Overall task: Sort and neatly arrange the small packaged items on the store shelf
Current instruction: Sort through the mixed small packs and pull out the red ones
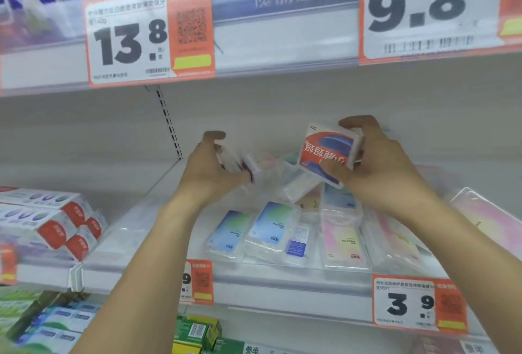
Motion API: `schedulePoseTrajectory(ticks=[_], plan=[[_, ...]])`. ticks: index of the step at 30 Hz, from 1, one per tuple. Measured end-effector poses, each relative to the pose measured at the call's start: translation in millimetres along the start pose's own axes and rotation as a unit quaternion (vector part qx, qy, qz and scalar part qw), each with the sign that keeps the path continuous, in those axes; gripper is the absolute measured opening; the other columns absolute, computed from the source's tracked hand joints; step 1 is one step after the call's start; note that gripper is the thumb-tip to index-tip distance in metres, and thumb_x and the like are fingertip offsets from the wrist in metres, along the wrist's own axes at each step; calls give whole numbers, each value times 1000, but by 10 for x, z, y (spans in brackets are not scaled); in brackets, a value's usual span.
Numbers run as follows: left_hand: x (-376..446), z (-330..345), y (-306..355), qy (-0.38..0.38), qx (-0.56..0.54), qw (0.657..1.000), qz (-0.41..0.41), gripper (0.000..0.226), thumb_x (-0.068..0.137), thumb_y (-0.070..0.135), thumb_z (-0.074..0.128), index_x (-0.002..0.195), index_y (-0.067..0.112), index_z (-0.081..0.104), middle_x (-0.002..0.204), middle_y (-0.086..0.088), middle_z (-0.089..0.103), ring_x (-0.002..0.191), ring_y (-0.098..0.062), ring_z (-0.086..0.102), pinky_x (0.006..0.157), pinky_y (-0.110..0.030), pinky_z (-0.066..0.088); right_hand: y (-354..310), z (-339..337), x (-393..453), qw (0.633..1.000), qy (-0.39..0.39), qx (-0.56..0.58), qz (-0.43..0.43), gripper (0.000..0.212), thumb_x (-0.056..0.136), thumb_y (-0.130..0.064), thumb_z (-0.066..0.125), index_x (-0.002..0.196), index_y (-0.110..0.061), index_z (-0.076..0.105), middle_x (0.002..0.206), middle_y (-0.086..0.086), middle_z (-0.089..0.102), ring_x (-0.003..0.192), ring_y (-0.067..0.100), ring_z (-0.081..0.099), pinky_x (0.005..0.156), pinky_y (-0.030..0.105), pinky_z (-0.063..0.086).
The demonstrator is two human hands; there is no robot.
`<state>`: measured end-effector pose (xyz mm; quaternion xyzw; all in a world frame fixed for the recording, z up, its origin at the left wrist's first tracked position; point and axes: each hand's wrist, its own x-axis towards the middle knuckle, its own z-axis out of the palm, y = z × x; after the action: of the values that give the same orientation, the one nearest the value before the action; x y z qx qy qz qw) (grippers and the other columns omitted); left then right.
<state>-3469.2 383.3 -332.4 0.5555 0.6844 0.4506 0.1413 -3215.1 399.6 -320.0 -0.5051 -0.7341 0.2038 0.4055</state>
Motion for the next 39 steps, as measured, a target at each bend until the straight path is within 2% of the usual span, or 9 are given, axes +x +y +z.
schedulePoseTrajectory(ticks=[4,9,16,19,26,29,33,36,39], plan=[[-47,-154,127,-15,-133,991,29,62,72,4,77,123,29,54,121,7,61,95,-11,69,68,-19,54,-74,-47,-78,988,93,122,23,45,71,-35,86,104,-28,55,93,-15,66,79,-4,64,63,11,50],[-153,-107,251,-129,-259,956,40,84,70,-22,69,133,30,50,114,-11,68,97,-23,70,79,-36,58,-79,-208,-184,937,-14,323,130,11,88,-22,70,98,-18,72,92,3,78,81,18,73,63,30,57],[-294,259,688,-147,-274,950,-7,61,61,9,78,118,22,62,103,-9,74,97,-30,70,89,-53,54,64,-654,-310,912,65,370,163,42,74,-12,80,113,-13,63,95,6,76,75,20,74,62,30,56],[-426,579,1032,-151,-290,945,-26,44,76,10,73,119,15,63,103,-11,73,90,-27,72,87,-51,56,164,-884,-368,904,105,384,157,24,80,-15,76,102,-11,68,88,4,77,74,17,74,65,28,56],[-928,1500,1818,-188,-257,947,49,31,86,14,66,116,20,61,103,-7,69,84,-20,72,65,-35,61,683,-1780,-519,947,176,184,196,16,91,-29,65,88,-13,64,78,8,69,59,18,67,52,35,60],[-1062,1918,2126,-246,-315,917,-6,34,82,11,71,113,19,60,105,-16,66,81,-29,72,64,-47,61,1066,-2368,-641,941,259,53,212,15,91,-29,64,94,-17,55,82,7,63,60,16,66,47,35,58],[-1251,2584,2494,-302,-354,882,-79,39,82,11,75,115,8,56,115,-28,60,65,-32,72,65,-46,61,1534,-2855,-808,928,231,57,287,30,91,-19,65,117,-8,55,89,13,67,67,30,69,56,39,61],[-1451,3042,2590,-301,-299,905,-34,50,76,25,81,116,12,55,115,-19,62,72,-28,72,76,-42,60,1768,-3017,-906,931,204,27,303,47,87,-18,68,129,-9,49,79,11,72,65,30,74,76,49,61],[-1590,3306,2555,-257,-92,956,106,56,74,45,77,117,17,58,115,-8,58,97,-21,59,89,-27,48,1905,-3117,-955,933,192,48,299,62,85,-17,74,138,-13,41,89,13,74,71,29,76,86,49,58]])
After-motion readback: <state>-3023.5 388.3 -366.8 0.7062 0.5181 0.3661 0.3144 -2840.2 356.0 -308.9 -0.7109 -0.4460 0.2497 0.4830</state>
